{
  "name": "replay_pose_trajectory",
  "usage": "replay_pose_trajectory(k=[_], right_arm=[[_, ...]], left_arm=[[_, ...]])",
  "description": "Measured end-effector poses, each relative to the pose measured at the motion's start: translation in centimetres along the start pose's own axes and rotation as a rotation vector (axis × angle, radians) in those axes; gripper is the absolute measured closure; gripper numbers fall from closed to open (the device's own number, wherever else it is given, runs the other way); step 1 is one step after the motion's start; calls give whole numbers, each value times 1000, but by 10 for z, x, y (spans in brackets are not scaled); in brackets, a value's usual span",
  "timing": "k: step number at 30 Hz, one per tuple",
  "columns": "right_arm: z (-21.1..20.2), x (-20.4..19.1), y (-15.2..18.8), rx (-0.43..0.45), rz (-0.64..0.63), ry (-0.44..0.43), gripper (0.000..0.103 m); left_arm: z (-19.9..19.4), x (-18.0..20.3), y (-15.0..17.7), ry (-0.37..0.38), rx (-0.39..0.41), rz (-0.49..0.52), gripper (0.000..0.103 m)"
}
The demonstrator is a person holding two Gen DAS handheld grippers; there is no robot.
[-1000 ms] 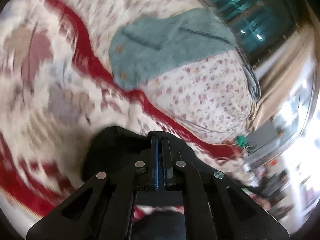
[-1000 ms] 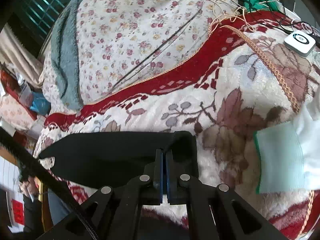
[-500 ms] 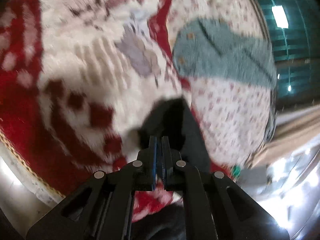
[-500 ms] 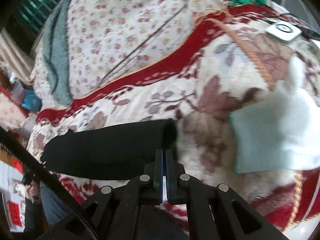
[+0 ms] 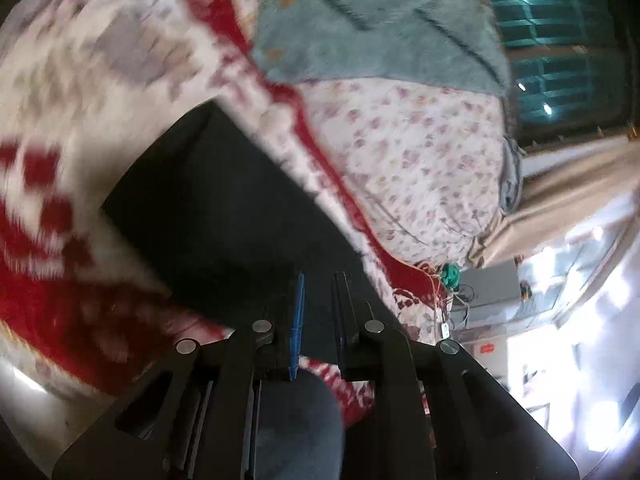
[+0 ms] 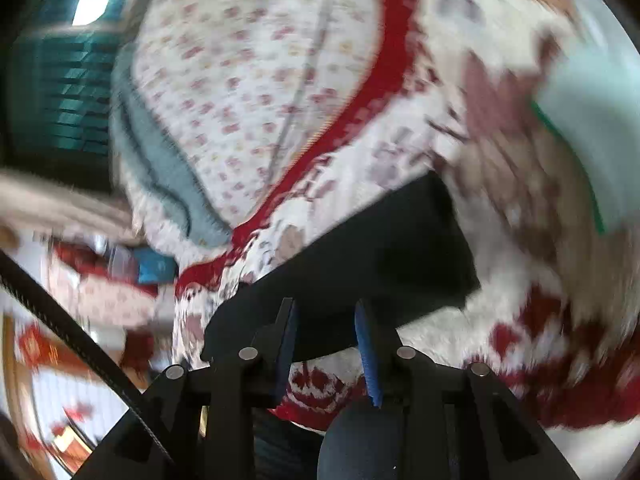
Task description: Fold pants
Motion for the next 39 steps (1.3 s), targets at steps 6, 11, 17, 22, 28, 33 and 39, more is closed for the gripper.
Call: replay_pose_trajectory(k=[6, 11, 17, 22, 28, 33, 39], right_arm=[[-1, 21, -2, 82, 282, -167, 61], [25, 27, -2, 30, 371, -205, 57], [46, 53, -15, 30, 438, -100, 57], [24, 34, -29, 147, 185, 91, 83], [30, 25, -26, 124, 102, 73, 98], [24, 2, -25, 154, -30, 79, 99], [20, -30, -16, 204, -248, 156, 99]], left_arm=[[1, -39, -12, 111, 52, -241, 53], [7, -36, -17, 113, 59, -240, 47], [8, -38, -20, 113, 58, -243, 46], [5, -41, -16, 122, 59, -256, 46], [3, -41, -14, 124, 63, -260, 46], [0, -40, -12, 120, 60, -260, 46], [-12, -33, -11, 126, 78, -246, 41]])
Point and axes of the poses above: each gripper's, at about its wrist camera, not at the fingertips, and z roughly the way its jaws point, x to its right, y to its underside, the point moved 9 cm from there along z, roughly the way its jaws point, and after that the axes turned 3 degrees about -x, right-handed, at the moved point
